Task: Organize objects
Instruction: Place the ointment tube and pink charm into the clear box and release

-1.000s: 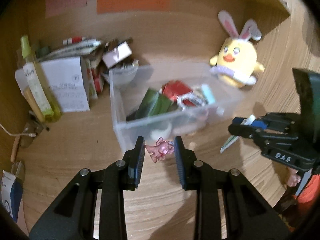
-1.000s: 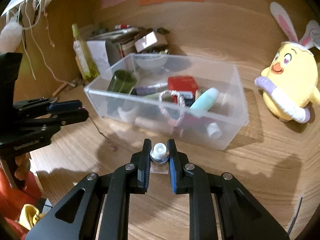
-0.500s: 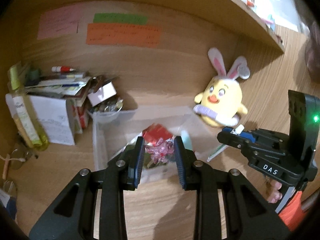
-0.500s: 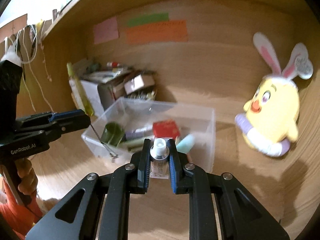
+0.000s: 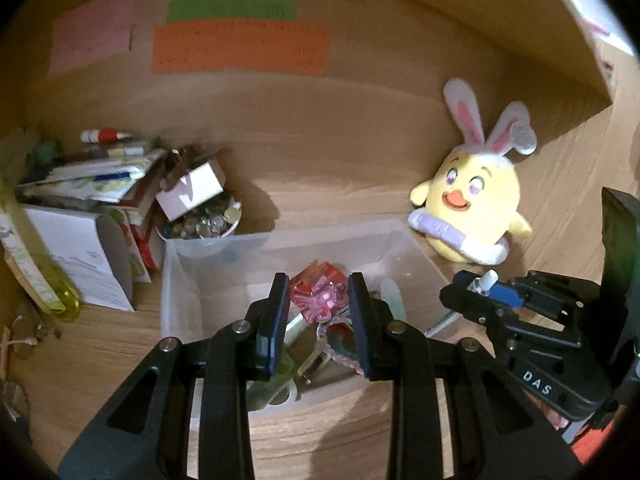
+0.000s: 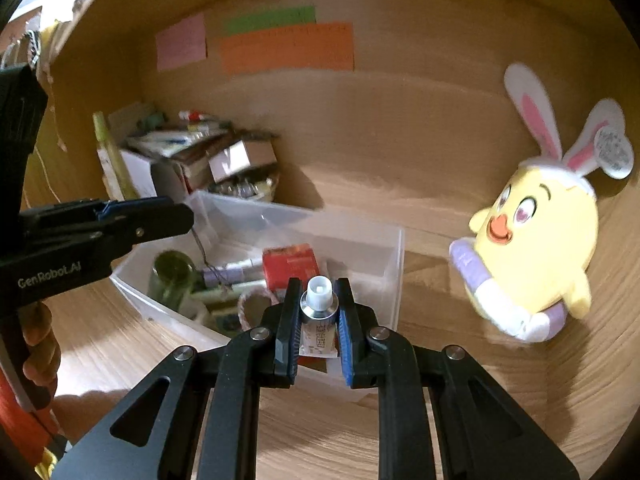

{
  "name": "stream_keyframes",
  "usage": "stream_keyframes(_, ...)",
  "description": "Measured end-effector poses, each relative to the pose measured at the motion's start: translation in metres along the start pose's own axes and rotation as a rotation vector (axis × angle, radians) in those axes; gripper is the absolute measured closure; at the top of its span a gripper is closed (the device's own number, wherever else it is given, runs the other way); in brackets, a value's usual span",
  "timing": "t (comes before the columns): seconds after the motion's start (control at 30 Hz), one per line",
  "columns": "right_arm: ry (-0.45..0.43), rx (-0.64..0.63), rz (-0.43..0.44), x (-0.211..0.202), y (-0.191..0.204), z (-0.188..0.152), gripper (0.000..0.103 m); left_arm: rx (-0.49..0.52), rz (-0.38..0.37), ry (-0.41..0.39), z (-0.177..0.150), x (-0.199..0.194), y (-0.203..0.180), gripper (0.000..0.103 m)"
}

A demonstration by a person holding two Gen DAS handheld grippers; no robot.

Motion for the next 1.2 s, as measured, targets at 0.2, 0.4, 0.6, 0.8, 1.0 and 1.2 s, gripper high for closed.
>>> stream_keyframes(0.2,0.062,-0.001,0.008,0.022,-0.001,-0.005,0.089,-0.005,0.000,0.068,-0.007,0.028,0.000,0.074)
stream_keyframes(0.4,0.098,-0.011,0.020,0.035,0.005,-0.003,0.086,-0.025,-0.029,0.099,-0.009,0.034,0.005,0.073)
stream_keyframes(0.6,0.068,-0.007,0.026,0.027,0.006,0.002,0.075,-0.006,-0.027,0.048,-0.007,0.012,0.002,0.073)
stream_keyframes(0.8,0.034,-0.017,0.034,0.007,0.013,0.001,0.075,0.006,-0.026,-0.010,-0.008,-0.014,0.001,0.065)
stream_keyframes(1.0,-0.028,-0.025,0.043,-0.021,0.023,-0.008,0.049,0.029,0.017,-0.073,-0.023,-0.038,0.002,0.041)
stream_keyframes(1.2,-0.097,-0.022,0.013,-0.045,0.030,-0.021,0.029,0.044,0.037,-0.089,-0.044,-0.050,0.004,0.024)
Point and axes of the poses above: each gripper's, at about its wrist camera, not at the fingertips, and x roughly the way its jaws point, y to its left, z to its top, the point moved 1 cm from there along x, roughly the way its jaws point, and after that the axes turned 3 degrees about z, right-handed, at the moved point
